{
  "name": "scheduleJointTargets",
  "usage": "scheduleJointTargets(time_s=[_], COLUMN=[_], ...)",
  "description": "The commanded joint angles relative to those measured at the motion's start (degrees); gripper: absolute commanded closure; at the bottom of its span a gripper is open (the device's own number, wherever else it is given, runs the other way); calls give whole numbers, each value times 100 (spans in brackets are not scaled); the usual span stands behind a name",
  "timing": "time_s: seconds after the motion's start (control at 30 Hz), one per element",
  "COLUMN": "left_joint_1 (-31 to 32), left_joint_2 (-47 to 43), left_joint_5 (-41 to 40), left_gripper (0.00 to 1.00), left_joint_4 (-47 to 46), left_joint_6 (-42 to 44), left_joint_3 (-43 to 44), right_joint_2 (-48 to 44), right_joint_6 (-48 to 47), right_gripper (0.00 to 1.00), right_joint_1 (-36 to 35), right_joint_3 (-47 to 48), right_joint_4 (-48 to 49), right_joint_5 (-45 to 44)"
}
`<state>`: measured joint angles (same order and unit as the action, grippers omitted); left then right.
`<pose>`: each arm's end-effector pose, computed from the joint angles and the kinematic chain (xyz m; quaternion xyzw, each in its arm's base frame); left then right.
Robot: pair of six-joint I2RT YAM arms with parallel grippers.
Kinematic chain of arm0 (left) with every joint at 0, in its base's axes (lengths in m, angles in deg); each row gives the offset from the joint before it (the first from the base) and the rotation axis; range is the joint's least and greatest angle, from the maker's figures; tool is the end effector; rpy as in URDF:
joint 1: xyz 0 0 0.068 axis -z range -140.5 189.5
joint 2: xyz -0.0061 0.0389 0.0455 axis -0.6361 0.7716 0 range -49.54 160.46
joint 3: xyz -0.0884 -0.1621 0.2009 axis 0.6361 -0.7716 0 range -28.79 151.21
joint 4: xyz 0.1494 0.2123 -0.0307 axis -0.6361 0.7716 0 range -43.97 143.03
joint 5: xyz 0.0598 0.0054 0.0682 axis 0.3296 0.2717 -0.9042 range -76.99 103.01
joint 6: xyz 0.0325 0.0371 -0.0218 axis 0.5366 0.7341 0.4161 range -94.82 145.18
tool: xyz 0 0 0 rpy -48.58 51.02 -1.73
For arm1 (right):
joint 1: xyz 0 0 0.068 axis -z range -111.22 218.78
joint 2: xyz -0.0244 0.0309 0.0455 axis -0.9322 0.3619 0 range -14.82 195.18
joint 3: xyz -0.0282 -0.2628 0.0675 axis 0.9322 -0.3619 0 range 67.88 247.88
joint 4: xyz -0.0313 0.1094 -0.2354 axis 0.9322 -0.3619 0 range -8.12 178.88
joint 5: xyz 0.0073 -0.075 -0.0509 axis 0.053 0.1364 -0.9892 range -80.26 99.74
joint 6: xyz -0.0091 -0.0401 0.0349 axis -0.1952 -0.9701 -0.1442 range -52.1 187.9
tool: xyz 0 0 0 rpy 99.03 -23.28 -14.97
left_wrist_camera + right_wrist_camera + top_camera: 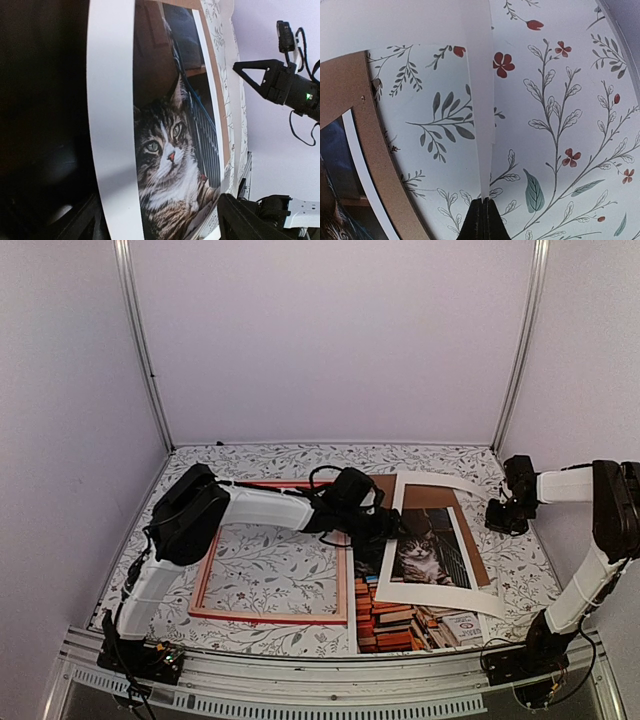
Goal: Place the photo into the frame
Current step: Pick up the mat board from the photo, then pass from the right arm to the left
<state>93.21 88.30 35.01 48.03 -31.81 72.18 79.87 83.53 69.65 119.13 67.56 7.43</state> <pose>0.3035 -0.4359 0.1246 0.0570 0.8875 -0.4464 0.0992 0.3074 -0.0062 0.1526 0.1444 0.9649 0.0086 0.2191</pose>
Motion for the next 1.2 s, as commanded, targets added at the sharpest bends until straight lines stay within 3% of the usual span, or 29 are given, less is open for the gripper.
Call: scheduleJointTargets(time_s=[0.0,0.2,0.53,0.93,1.17], left_joint_1=[-168,-307,-665,-883,-1038], left_joint_2=[-275,-490,-850,-907,-1194], left_joint_5=[-324,-412,368,1130,1203], left_gripper=[16,13,12,11,20], left_joint_4=[472,617,227,231,-18], left_joint_6=[395,893,1398,1782,1700], left_joint_3=[-167,-135,-234,10,-342], right_joint_2=[-238,-393,-444,-230,-57], right_joint_6=[-5,-67,-156,-58,13], right_gripper=[100,100,100,100,100], right_joint_1=[-5,-3,-43,-695,-992], right_joint_3=[284,559,761,1066,1246], right_joint_4=[-292,-470,-620,-723,-768], right_joint_5=[-32,167,341,261,-24])
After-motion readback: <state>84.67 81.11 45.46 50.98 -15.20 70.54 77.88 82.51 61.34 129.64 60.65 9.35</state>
